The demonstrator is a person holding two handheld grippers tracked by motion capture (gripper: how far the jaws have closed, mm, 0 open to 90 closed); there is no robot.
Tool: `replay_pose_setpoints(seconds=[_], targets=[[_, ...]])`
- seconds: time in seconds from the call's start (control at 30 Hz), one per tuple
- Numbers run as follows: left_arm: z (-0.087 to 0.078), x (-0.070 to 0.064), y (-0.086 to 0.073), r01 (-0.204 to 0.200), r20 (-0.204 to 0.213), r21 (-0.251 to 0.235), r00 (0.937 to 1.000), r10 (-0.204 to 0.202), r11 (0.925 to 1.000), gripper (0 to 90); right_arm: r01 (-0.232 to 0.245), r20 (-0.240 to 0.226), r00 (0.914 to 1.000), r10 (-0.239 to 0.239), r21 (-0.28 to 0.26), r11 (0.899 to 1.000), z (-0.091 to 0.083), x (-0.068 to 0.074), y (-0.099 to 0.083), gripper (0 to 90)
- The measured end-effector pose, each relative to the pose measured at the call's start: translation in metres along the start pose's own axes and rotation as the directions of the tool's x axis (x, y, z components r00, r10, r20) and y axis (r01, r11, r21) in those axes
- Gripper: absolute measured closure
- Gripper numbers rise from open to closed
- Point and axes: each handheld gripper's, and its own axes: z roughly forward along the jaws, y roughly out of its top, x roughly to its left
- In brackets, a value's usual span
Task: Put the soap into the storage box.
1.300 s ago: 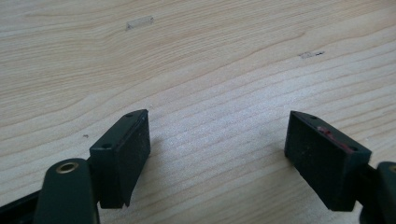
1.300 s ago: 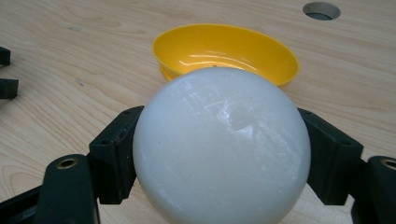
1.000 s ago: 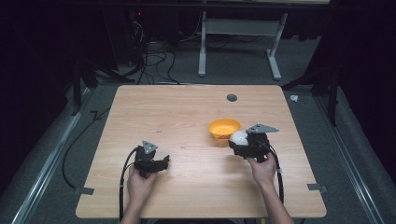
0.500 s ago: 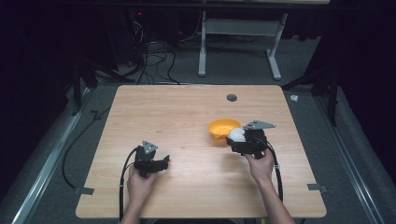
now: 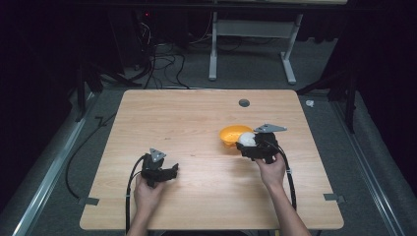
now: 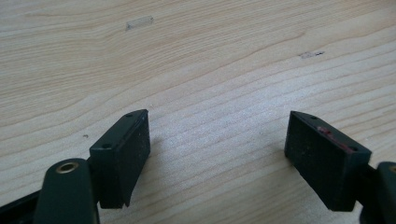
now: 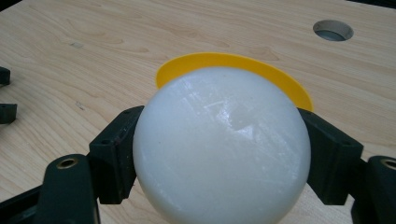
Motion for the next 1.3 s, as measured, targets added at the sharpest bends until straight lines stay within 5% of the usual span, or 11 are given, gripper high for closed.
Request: replay_pose_setpoints(seconds=[1.3], targets=[[0.000, 0.000, 0.000, -0.001, 0.002, 0.000, 1.0000, 0.001, 1.0000, 22.6, -0.036, 0.014, 0.9993, 0.035, 0.054, 0.998, 0.036, -0.011, 0.019, 24.7]])
